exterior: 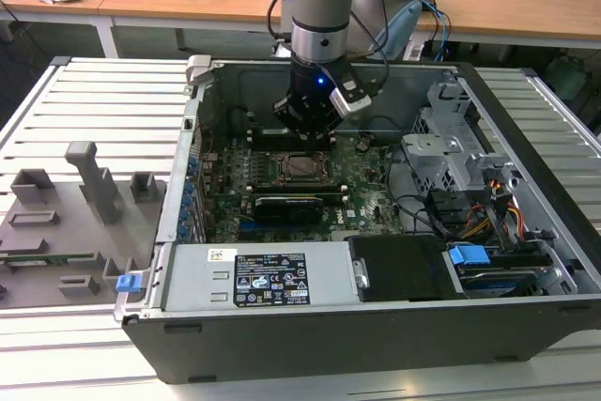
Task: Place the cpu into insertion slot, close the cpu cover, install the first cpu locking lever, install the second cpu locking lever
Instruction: 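Install the first cpu locking lever, then install the second cpu locking lever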
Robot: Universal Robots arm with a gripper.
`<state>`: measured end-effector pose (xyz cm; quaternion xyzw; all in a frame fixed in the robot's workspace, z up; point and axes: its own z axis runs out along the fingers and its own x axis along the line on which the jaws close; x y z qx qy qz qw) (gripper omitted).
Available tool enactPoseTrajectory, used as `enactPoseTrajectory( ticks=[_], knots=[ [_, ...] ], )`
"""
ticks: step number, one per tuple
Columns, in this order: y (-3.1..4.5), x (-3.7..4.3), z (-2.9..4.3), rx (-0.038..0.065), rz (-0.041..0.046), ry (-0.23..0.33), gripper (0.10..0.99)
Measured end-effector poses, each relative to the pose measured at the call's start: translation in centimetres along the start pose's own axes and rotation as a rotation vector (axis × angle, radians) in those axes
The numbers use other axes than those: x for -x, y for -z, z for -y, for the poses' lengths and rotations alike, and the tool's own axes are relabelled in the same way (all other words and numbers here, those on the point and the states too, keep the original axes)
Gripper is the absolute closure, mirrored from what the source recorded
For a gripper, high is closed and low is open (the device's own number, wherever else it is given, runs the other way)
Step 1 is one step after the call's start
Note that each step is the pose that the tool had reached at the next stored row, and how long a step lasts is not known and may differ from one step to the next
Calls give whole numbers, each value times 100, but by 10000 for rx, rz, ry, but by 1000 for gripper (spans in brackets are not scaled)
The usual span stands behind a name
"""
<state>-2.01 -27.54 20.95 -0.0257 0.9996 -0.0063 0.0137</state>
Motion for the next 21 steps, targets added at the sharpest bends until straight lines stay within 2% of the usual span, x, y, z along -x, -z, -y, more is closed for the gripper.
enactPoseTrajectory(
  ticks=[15, 21],
  knots=[
    [1, -1, 25, -2, -1, 0, 980],
    [26, 0, 33, -2, -1, 3, 980]
  ],
)
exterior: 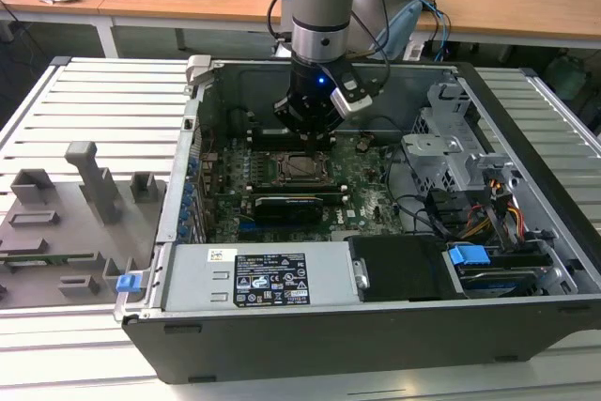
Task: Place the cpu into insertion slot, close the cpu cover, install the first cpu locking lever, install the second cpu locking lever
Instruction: 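Install the second cpu locking lever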
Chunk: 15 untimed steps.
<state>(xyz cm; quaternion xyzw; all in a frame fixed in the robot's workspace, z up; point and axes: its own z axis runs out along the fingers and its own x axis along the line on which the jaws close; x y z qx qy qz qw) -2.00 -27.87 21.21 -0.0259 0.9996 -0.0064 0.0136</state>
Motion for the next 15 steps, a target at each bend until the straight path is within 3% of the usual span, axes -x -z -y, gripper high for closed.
enactPoseTrajectory(
  ticks=[15],
  knots=[
    [-3, -2, 41, 1, 0, -3, 980]
  ],
)
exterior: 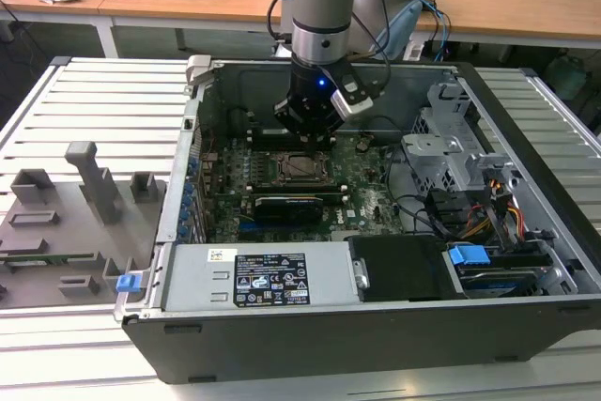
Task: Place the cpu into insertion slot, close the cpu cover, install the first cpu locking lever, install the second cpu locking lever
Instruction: 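Install the second cpu locking lever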
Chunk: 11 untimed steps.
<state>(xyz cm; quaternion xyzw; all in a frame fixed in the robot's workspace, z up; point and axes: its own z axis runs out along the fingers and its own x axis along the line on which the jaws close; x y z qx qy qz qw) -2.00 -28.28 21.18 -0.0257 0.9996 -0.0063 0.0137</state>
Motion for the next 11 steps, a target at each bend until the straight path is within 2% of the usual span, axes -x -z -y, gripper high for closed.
enactPoseTrajectory(
  ticks=[11],
  knots=[
    [-1, -1, 27, 0, 0, 1, 980]
  ],
)
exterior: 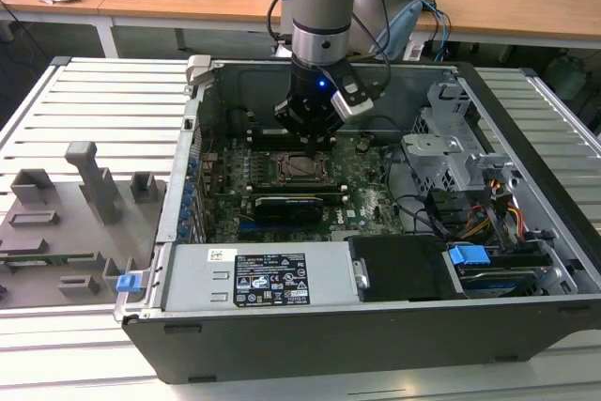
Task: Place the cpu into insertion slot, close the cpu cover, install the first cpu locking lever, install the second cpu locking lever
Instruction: 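Install the second cpu locking lever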
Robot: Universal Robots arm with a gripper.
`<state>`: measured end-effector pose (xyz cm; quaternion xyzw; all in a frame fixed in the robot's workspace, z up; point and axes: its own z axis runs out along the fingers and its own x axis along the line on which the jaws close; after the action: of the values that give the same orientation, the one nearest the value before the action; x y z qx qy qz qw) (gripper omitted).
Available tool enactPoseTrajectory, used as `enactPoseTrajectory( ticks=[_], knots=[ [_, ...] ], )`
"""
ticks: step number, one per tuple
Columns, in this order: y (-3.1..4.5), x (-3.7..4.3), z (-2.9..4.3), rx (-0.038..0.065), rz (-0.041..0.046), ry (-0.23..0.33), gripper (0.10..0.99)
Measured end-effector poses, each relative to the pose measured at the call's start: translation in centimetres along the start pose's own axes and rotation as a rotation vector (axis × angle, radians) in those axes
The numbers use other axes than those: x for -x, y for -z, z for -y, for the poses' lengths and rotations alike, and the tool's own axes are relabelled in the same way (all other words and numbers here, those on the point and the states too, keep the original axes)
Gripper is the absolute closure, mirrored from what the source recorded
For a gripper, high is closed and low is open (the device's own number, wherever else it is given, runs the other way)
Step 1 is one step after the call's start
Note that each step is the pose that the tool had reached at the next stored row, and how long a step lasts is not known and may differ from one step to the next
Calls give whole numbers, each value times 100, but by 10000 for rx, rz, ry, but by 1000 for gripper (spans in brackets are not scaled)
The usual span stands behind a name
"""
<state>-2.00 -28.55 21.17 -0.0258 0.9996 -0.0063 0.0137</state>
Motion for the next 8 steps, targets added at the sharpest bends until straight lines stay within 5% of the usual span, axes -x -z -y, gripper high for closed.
enactPoseTrajectory(
  ticks=[4, 8],
  knots=[
    [7, 0, 2, -5, -2, 0, 980],
    [97, 3, 3, -3, -1, 0, 980]
  ],
)
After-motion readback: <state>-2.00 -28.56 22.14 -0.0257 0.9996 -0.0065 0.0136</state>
